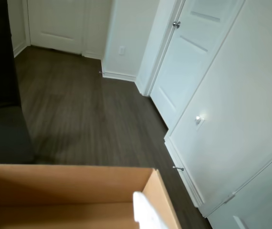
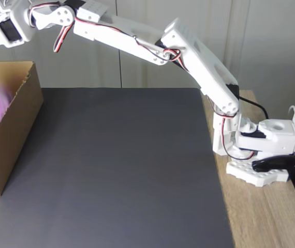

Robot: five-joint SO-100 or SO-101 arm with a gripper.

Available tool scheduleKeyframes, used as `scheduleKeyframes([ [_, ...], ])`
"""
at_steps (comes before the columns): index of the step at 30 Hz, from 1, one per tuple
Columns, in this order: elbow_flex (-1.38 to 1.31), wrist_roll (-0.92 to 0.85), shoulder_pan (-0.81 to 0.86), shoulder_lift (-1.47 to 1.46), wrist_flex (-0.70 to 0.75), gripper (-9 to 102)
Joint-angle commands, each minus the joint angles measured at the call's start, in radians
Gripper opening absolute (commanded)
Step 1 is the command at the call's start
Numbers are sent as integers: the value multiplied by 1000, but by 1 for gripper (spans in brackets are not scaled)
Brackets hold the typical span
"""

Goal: Grasp a ball and put it in the box.

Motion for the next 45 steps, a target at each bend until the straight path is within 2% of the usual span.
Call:
scheduleKeyframes([
  [1, -48, -6, -5, 14, -11, 48],
  [4, -48, -6, -8, 20, -2, 48],
  [9, -48, -9, -6, 57, 77, 37],
  [13, -48, -18, 3, 107, 261, 24],
  [23, -48, 8, 26, 202, 664, 12],
  [27, -48, 28, 32, 229, 765, 12],
  [33, -48, 63, 64, 279, 796, 13],
  [39, -34, 92, 78, 341, 930, 12],
  [45, -34, 103, 80, 397, 994, 12],
])
